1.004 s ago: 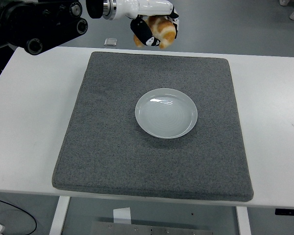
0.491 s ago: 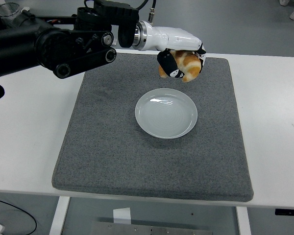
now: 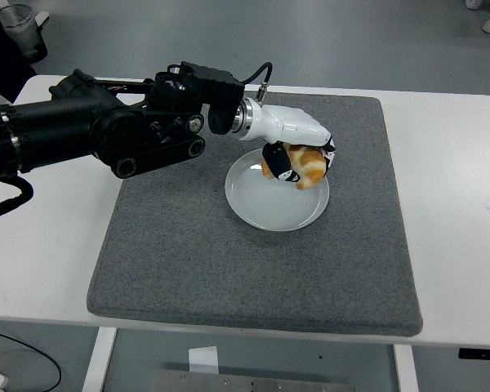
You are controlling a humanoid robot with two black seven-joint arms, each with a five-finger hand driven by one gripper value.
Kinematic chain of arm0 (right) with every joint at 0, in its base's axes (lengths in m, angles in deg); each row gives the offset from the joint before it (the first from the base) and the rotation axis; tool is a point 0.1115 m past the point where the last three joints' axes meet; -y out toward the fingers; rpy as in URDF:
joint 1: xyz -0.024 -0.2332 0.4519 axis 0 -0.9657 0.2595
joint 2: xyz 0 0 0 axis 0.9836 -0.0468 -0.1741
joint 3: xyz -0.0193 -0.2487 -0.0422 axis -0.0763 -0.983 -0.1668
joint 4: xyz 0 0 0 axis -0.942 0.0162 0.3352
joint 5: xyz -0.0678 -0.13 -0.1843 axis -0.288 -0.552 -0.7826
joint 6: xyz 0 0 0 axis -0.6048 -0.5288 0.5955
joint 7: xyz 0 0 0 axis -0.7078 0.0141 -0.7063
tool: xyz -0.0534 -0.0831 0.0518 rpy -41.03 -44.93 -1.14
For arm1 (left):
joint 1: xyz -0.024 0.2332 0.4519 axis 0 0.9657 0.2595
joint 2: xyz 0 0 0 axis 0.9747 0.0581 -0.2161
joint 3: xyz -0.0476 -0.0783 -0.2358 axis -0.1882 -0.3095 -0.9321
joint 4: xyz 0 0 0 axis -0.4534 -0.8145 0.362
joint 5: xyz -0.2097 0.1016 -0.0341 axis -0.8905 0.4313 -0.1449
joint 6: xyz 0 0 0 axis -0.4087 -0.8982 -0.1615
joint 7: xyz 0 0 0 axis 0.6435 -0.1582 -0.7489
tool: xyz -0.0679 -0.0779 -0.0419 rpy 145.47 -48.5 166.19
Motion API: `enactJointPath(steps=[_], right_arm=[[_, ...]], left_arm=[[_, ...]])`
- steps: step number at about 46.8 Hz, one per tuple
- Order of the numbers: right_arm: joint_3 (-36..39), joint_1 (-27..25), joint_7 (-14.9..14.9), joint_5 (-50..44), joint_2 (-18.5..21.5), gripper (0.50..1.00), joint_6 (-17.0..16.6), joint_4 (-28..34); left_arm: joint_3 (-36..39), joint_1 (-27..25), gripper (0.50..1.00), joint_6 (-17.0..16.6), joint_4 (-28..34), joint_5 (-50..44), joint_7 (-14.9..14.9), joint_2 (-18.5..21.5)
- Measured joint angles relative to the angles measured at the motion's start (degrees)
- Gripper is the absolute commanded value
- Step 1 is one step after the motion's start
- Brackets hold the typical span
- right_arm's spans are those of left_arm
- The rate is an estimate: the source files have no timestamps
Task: Place the bread on the plate
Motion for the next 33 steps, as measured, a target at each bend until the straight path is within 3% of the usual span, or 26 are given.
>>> enactJointPath(steps=[33], right_arm=[[0.0, 0.0, 0.0, 0.1, 0.0, 0.932, 0.0, 0.0]], left_arm=[[0.3, 3.9, 0.500, 0.2, -2.9, 5.3, -0.1, -0.3]])
